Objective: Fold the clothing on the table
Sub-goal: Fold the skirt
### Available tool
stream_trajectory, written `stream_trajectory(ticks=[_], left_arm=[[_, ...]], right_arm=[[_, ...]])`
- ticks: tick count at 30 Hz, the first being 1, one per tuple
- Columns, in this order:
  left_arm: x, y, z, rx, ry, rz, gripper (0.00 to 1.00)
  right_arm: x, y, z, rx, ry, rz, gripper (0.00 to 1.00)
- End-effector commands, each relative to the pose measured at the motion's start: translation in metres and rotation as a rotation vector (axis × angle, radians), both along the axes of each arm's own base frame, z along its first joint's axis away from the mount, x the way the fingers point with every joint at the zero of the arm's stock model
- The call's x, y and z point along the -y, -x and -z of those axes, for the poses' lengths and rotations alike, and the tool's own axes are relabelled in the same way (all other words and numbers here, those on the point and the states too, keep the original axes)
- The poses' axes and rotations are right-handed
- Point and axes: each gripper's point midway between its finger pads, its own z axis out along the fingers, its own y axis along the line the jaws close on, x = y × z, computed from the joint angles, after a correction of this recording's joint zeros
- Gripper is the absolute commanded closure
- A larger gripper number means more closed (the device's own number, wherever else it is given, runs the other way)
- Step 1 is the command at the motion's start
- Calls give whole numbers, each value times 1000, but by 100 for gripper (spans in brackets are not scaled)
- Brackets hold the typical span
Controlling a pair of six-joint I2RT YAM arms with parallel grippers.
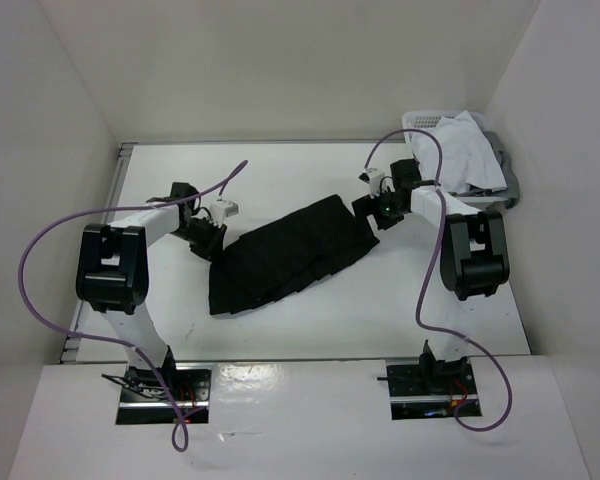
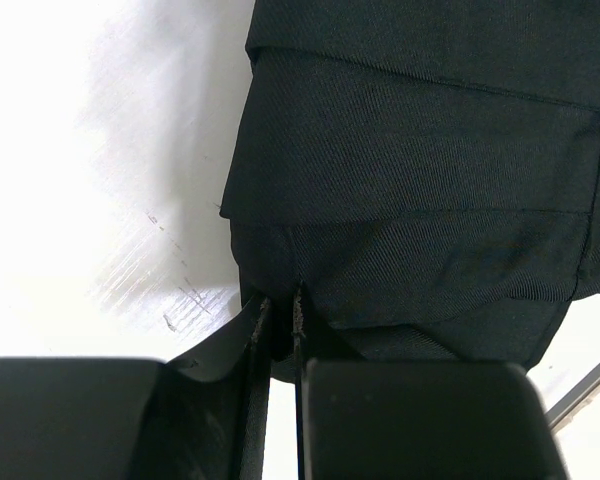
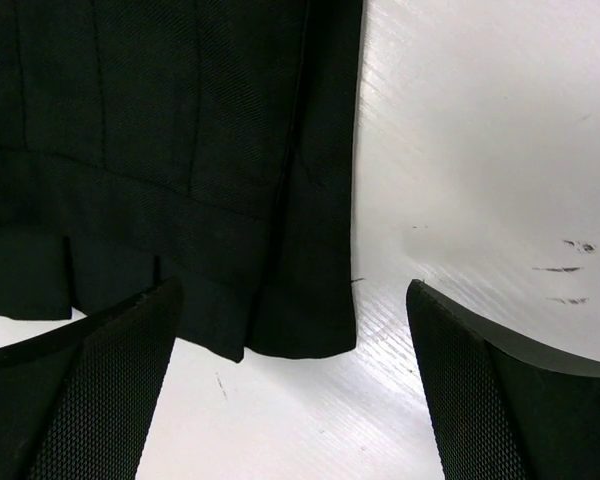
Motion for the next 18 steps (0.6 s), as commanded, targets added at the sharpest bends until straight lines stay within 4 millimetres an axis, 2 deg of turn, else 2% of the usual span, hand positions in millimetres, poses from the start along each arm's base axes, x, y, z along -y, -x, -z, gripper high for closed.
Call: stream_trajectory(ticks=[1,8,10,15,18], left_arm=[[6,3,-8,5,51,-2,100],[7,6,-7,0,58,8,100],[7,7,-4,-9,58,8,100],[9,8,-2,-18,67,9,100],[9,8,-2,-19,67,9,100]], right_arm=[[-1,-10,-1,25,-19,-45,5],[3,-5,18,-21,6,-44,5],[1,-1,25,-51,-4,-50,7],[-7,4,22,-77,-53,-72,15],[-9,7,25,-96,-62,-76,24]])
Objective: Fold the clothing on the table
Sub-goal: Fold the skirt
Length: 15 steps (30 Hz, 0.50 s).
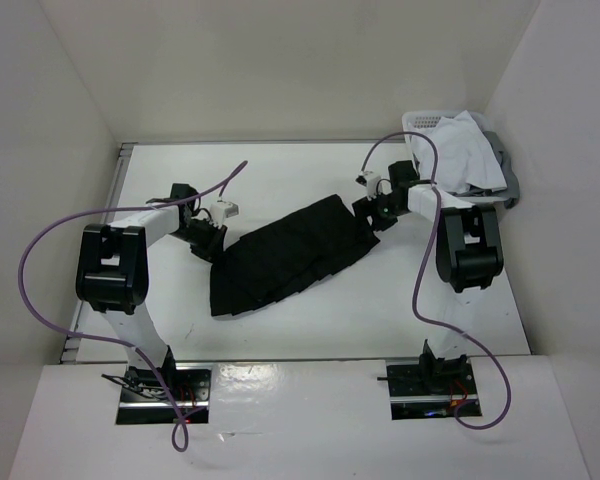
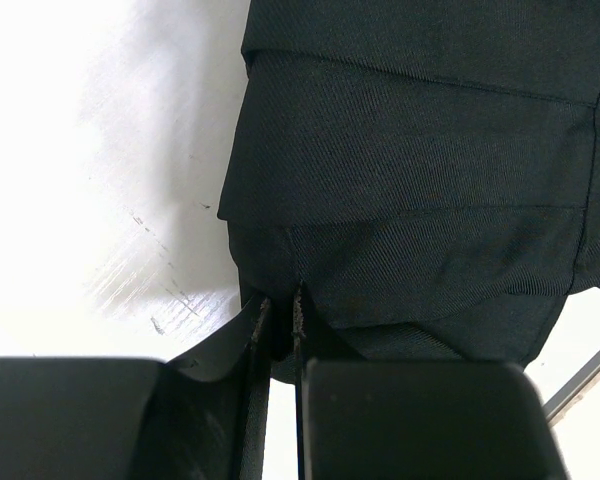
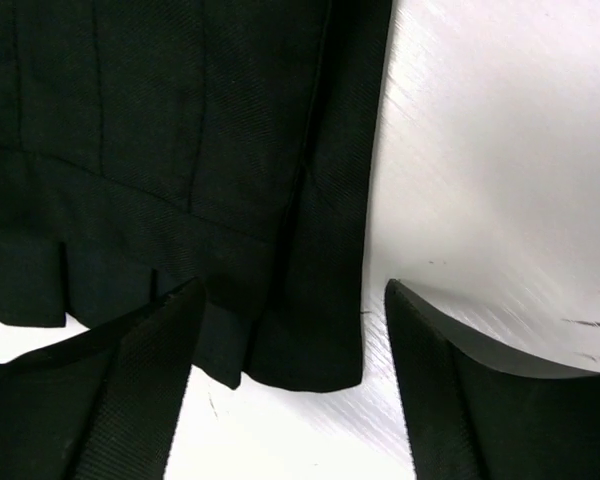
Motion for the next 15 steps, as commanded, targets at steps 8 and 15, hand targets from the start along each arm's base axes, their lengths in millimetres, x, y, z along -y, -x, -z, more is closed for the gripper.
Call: stream_trajectory(ticks=[8,15], left_arm=[[6,4,-2,-10,46,4,100],[7,4,2,-10,55,6,100]], right_arm=[[-17,26,17,-154,-93,-80,41],[-30,37,21,-183,-103,-141,46]])
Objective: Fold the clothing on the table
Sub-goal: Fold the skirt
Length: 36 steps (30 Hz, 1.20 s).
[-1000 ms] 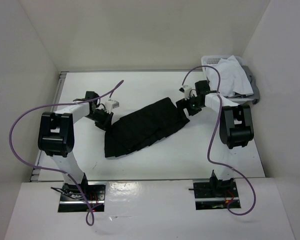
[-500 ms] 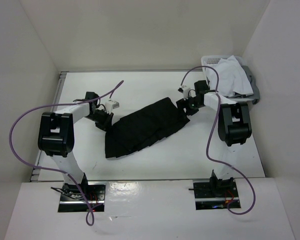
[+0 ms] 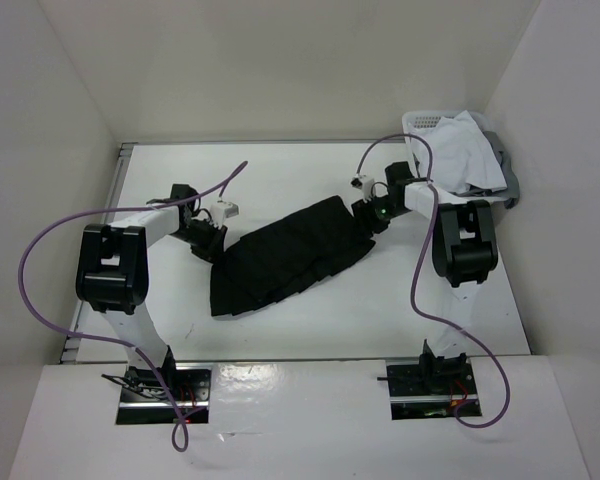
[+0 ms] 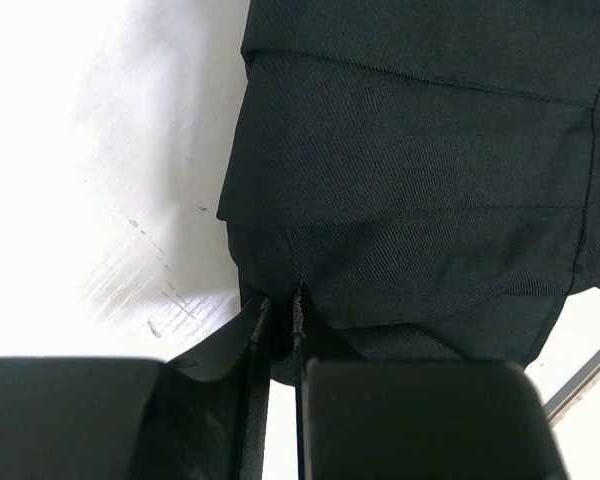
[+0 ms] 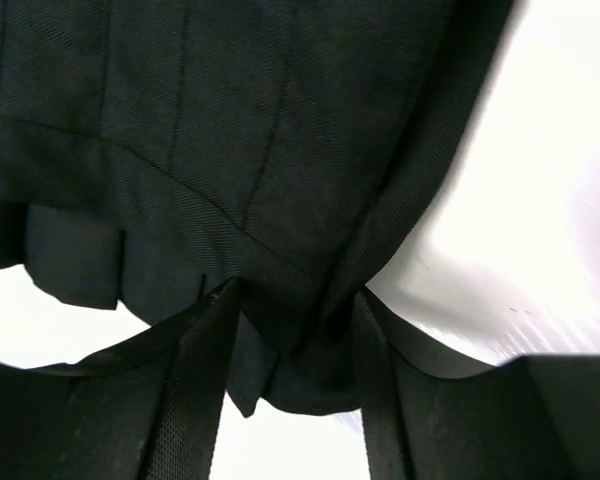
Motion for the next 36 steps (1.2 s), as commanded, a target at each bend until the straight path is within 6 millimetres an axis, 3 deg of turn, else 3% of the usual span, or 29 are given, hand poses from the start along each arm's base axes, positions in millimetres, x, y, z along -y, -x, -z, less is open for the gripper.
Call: stream_trajectory(ticks=[1,5,11,15,21,26,30,36], left_arm=[[6,4,2,-10,49,5,100],[6,8,13,-35,47,12,100],[6,6,16,-36,47,12,100],[6,5,25,-46,46,12,100],[10,-4,28,-47,69,25,100],[15,-10,26,-69,103,23,100],[19,-18,25,-84,126,19,100],[24,-16,28,-105,136,29,100]], right_arm=[[-7,26,18,-115,11,-58,48],[-16,30,19,-126,5,-80,53],[-14,27,21,-110,39,-80,74],[-6,10,4,-28,92,-28,87],[7,-20,-42,132,219,67,98],[-18,-26,-90,262,261,72,100],[-52,-19,-126,371,300,45,100],[-100,11,-138,380,311,-55,100]])
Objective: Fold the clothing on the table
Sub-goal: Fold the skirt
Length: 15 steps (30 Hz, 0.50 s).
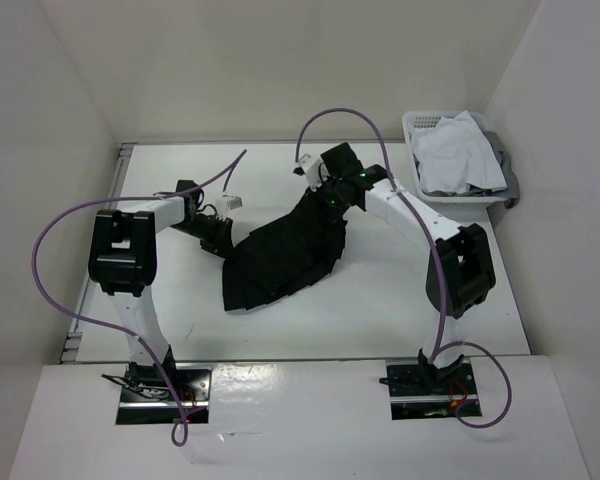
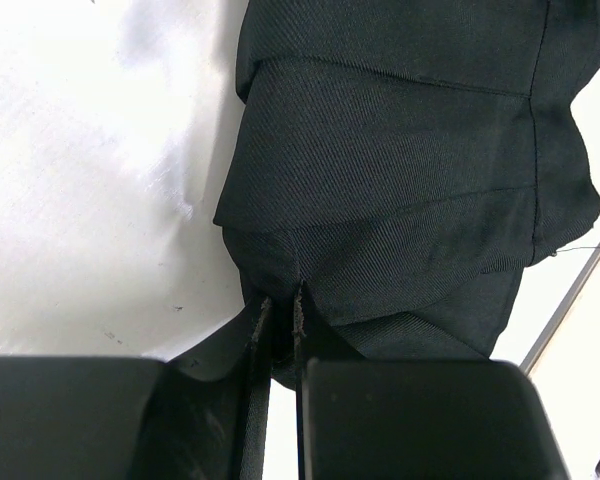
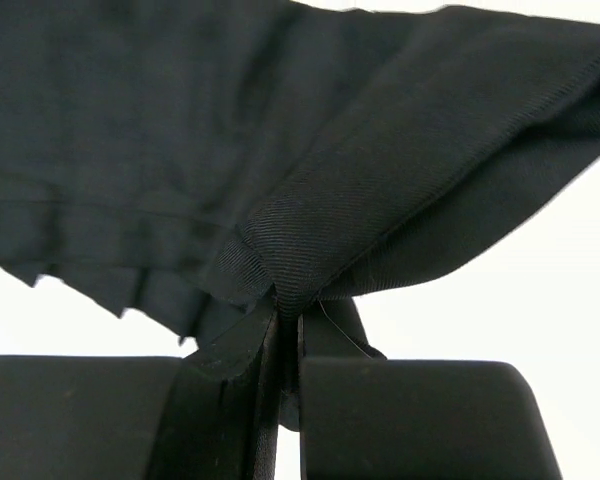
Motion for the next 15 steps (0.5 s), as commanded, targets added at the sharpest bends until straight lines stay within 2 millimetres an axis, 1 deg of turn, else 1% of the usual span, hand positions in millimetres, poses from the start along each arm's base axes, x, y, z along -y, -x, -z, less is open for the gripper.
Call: stream_trajectory(ticks=[1,2,3,4,5,6,7,8,10,11,12,14,15], left_arm=[[-3,0,23,-6,-47,24,100],[-3,0,23,-5,-47,24,100],[-3,0,23,-5,-47,24,100],[-3,-1,20,4,-46,24,100],[-4,1,20,-5,-47,24,100],[-3,-2,18,4,-46,24,100],[-4,0,18,-7,-47,24,100],[-4,0,18,-7,-47,24,100],[-2,0,17,-13,-37,19,100],[-2,-3,15,-4,-36,19,100],[0,-3,14,-5,-26,20,100],[0,-2,17,-14,-26,20,100],[1,-1,16,-14,-17,21,100]], right_arm=[[-18,14,-27,36,17,-17,100],[-21,20,-25,26,23,-31,100],[-32,26,-25,20,26,-58,100],[-37,30,-25,20,26,-72,100],[-41,32,-22,10,33,-83,100],[-45,34,-25,11,32,-92,100],[-53,37,-22,2,28,-114,100],[-56,38,-20,-14,24,-123,100],[-71,48,-18,-25,23,-164,100],[-77,47,-20,-20,20,-173,100],[-81,50,-22,-20,20,-184,100],[-96,58,-19,-35,14,-213,100],[-99,61,-22,-35,14,-224,100]])
